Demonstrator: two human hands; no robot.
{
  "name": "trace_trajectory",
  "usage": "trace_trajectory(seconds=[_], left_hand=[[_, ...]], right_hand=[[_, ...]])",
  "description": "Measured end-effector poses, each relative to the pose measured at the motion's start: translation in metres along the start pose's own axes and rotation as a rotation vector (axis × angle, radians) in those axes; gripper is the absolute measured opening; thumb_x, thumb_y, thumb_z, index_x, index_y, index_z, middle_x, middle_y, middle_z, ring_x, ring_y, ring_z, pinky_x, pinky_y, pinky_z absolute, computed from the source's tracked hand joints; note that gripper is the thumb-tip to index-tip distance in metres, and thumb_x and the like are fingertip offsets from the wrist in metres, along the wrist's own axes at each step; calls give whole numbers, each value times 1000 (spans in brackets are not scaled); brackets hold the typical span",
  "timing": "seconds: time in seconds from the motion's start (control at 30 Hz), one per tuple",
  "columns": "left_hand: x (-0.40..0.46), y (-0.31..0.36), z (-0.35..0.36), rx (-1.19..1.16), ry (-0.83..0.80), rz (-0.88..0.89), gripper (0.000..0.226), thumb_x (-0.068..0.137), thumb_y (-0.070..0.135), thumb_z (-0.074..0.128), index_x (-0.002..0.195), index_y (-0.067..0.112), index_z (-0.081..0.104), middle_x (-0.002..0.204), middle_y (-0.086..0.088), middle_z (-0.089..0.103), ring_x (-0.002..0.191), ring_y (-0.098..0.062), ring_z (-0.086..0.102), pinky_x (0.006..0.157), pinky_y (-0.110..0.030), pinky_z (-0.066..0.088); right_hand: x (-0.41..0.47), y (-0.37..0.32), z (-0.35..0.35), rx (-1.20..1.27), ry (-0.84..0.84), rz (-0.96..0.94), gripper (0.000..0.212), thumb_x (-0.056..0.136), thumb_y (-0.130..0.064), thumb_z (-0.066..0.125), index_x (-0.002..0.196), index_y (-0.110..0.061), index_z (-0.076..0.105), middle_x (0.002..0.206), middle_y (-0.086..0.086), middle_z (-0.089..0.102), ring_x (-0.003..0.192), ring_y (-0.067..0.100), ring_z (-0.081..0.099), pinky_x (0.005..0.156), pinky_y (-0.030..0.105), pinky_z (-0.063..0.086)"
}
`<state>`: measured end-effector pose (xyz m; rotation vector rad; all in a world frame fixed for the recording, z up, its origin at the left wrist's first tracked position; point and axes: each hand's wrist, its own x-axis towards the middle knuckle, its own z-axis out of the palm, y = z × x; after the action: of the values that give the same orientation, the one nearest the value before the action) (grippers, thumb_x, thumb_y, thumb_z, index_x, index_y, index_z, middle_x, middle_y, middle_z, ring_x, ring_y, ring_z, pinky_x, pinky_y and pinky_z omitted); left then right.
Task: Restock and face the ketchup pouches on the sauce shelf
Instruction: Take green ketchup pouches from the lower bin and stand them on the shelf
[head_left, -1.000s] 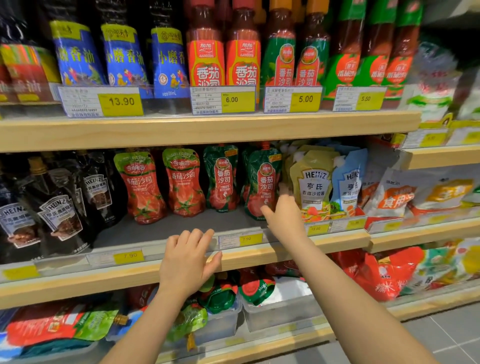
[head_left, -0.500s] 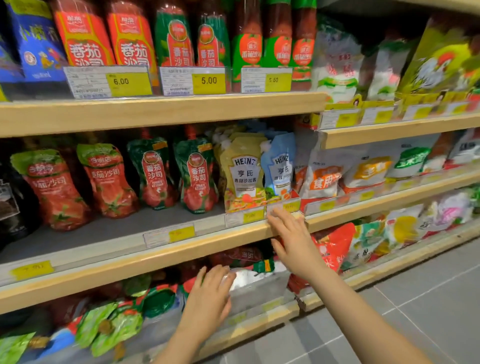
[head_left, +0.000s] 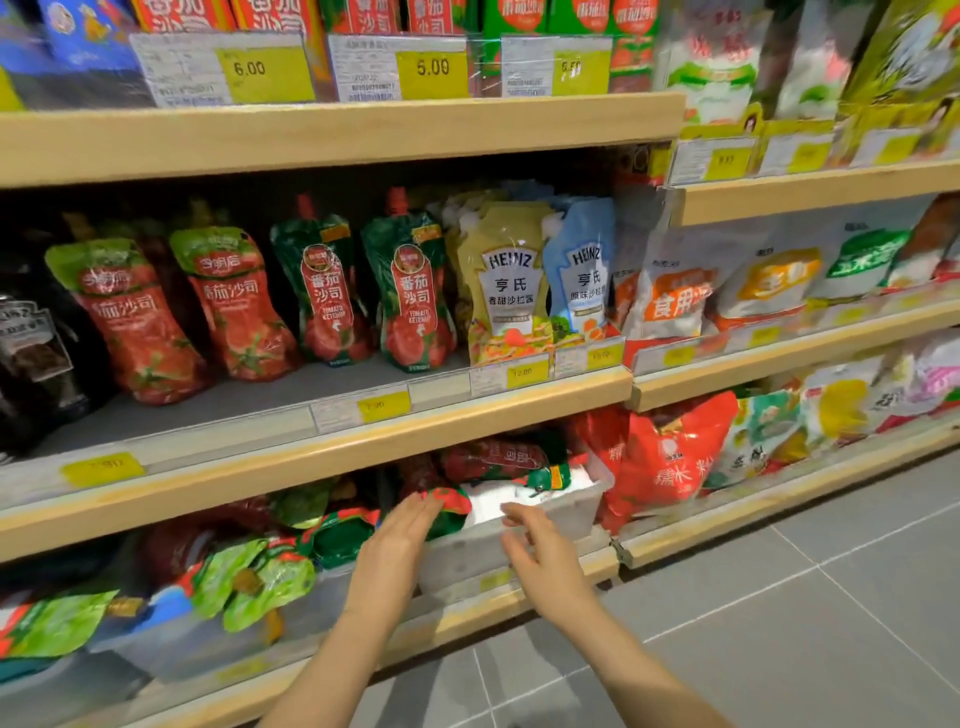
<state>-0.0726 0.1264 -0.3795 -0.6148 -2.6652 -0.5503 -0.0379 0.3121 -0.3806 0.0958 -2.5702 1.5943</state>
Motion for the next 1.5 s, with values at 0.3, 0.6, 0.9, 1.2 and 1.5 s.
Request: trace_trajectory(seconds=[0.3,0.6,0.9,1.2,1.5], left_hand=[[0,-9,-2,36,-28,-132,49,89,12,59,136,12,45,139,-11,49,129,-24,46,107,-33,36],[9,-3,-12,-8,166,-81,49,66,-14,72,113,-3,63,103,-23,69,89,-33,70,67,-42,59],[-55,19,-19,-38,169,153,59,55,-2,86,110,8,68,108,-4,71,96,-17,69,75,-30,57],[-75,27,-32,-802,-57,-512,94,63,41,78,141,27,27,127,13,46,110,1,49,85,-13,44],[-60,37,-31,-1065,-266,-500,54,66,11,81,112,19,54,110,-1,67,101,-15,65,85,-28,54]], right_hand=[[28,-18,19,77,-35,224,42,94,-29,48,132,-10,46,117,6,48,81,17,58,63,25,52],[54,-37,33,570,-6,405,34,92,-24,53,119,-4,44,102,17,60,46,7,62,39,19,48],[9,-35,16,441,-202,563,54,75,-38,72,112,-8,46,85,8,66,39,10,54,36,19,40],[-30,-28,0,644,-444,582,30,84,-18,65,113,-20,59,71,-5,68,47,5,52,44,13,45],[-42,-54,-39,77,-404,377,39,76,-60,58,104,-34,65,100,-15,67,96,4,60,81,23,46]])
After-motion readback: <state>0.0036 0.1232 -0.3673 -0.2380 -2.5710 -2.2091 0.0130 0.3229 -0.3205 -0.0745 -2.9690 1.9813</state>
